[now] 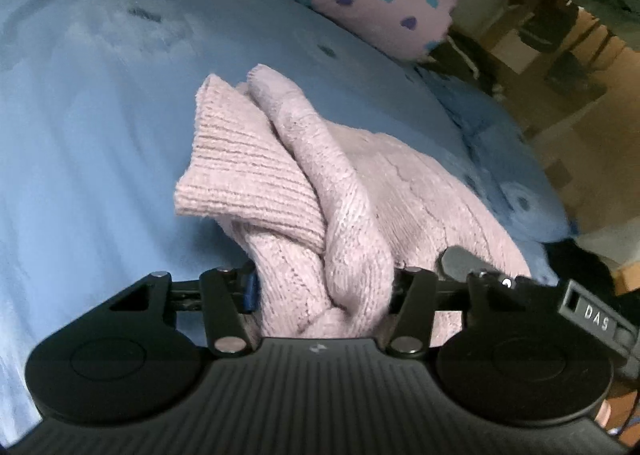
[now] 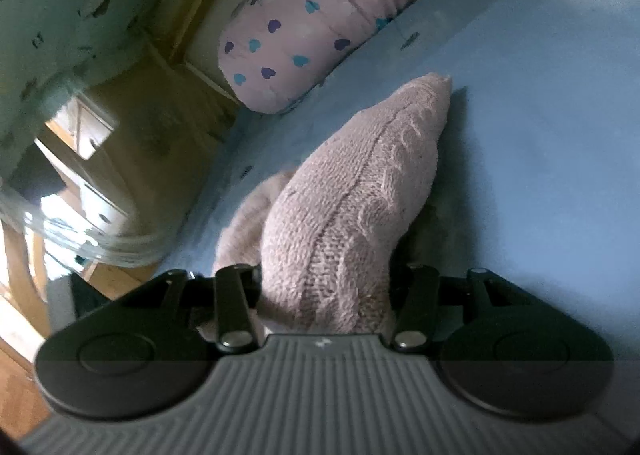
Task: Fold small clothes
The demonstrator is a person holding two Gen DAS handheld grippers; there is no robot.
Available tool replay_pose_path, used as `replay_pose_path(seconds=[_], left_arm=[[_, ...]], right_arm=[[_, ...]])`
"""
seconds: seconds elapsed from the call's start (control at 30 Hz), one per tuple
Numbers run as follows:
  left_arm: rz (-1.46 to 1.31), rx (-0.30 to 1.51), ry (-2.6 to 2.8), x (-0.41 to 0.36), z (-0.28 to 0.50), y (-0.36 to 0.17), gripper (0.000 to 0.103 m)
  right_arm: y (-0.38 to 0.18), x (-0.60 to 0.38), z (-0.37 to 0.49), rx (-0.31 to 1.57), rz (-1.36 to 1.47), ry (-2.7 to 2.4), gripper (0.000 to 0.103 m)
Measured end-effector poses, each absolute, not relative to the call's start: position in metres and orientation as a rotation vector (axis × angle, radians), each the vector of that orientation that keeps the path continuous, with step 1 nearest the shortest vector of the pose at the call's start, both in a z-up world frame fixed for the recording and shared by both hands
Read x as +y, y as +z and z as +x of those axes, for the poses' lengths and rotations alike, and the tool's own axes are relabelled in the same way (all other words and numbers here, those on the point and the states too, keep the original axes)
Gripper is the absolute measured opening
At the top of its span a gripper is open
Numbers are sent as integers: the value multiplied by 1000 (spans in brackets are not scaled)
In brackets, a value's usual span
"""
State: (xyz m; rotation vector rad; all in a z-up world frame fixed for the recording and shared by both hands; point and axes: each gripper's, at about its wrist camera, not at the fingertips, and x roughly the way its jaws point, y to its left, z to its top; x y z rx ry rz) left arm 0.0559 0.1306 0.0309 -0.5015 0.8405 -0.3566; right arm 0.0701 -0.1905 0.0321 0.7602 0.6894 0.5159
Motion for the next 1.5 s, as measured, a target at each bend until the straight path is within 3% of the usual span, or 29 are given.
replay_pose_path(seconds=[0.5,0.67,0.83,1.07,1.27,1.5], left_arm=[[-495,979,-436,64,-47,42,58],[-385,942,-425,45,-77,46,59],[-291,925,-362,31,-85,50,61],[-221,834,-313,28,-105,83,61],[-133,704,-240,21,-119,113,61],[-92,731,-236,-3,-85,86,60]], right_arm=[[48,-267,-18,822,829,522,51],[52,-282,-49,838,777,507,51],[43,-272,-67,867,603,411,62],[44,-274,-85,793,526,366,66],[68,-280,-97,588,434,285,66],[60,-290,-91,470,432,173,66]])
